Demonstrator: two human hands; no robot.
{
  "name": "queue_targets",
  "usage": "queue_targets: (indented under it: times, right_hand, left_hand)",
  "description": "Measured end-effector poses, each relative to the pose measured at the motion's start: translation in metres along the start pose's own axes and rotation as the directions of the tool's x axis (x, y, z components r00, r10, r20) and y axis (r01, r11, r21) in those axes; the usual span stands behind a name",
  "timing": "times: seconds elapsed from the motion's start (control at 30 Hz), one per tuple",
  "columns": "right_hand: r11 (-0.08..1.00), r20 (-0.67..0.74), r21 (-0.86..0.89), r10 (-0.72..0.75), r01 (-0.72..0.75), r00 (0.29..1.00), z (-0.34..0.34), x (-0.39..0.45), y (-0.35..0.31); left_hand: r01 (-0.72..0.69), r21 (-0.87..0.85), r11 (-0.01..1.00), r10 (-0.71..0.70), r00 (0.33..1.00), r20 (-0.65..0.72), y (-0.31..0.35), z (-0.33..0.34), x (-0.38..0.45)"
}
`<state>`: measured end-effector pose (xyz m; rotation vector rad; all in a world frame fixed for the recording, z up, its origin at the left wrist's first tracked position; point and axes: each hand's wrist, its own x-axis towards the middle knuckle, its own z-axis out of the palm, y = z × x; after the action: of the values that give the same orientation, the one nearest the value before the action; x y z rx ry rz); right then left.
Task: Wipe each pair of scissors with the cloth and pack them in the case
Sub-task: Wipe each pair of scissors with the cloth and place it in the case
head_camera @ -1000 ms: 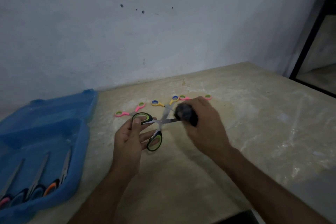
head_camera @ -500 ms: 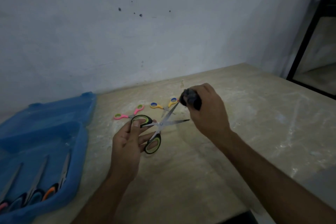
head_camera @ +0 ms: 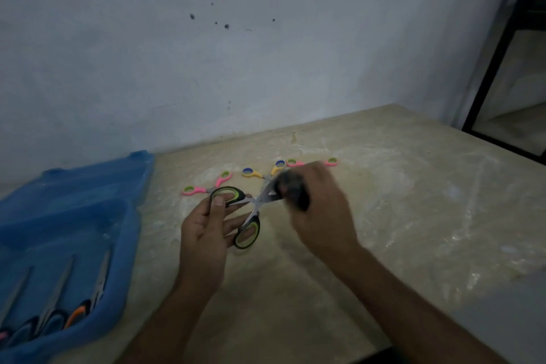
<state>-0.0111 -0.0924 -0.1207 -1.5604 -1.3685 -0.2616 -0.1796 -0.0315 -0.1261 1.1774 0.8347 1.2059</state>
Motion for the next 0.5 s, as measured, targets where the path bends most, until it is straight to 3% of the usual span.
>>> queue_targets:
  times: [0.1,0.27,0.37,0.5]
  right_hand:
    - [0.994,0.205,-0.043,-0.094,0.105,0.974,0.012,-0.016,0.000]
    - [0.990,0.057,-0.093,0.114,-0.109,0.992,-0.005,0.005,0.042]
    - [1.000,0.041,-0.030,0.009,-0.008,0.999,-0.004,-0.001,0.011]
    - [0.994,0.188,-0.015,-0.105,0.110,0.976,0.009,-0.009,-0.006]
  left_hand:
    - [-0.005,-0.001,1.000,0.005,1.000,-0.005,0.000,0.000,-0.003]
    - [-0.013,-0.005,1.000,0.013,0.998,-0.057,0.006,-0.011,0.004]
    - [-0.015,0.014,1.000,0.016,0.999,-0.051,0.003,-0.006,0.005]
    - [-0.020,0.040,0.999,0.022,0.999,-0.042,0.001,-0.004,0.001]
